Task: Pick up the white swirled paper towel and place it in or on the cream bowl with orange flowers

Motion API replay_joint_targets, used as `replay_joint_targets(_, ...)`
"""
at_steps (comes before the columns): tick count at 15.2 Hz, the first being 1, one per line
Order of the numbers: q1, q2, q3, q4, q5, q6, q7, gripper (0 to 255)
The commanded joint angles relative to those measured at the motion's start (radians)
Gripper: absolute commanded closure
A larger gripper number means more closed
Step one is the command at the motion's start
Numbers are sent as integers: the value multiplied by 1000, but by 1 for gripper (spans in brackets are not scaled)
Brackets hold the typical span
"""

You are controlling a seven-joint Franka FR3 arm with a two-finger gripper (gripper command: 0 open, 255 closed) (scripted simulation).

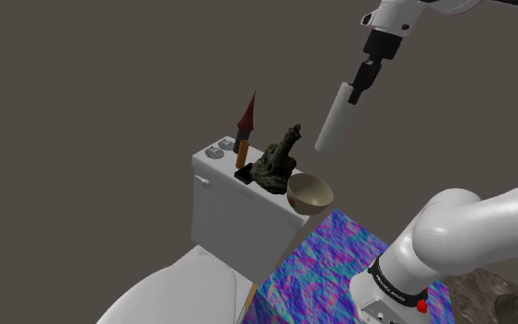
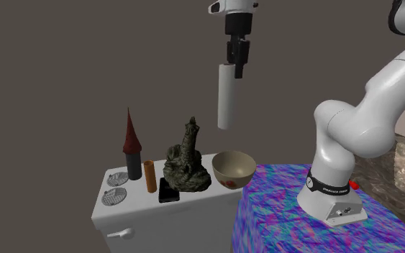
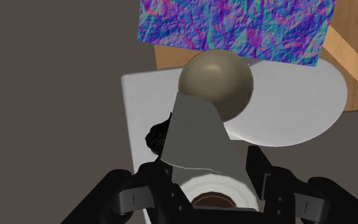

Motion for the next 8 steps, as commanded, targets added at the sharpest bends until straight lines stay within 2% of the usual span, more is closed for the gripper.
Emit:
replay_joint_targets(1, 4, -50, 29, -11, 12, -41, 32, 255)
replay_joint_targets(4, 15, -113, 82, -5, 42, -111, 88, 255)
replay_joint_targets(8, 13, -136, 81, -75, 40, -64, 88, 255)
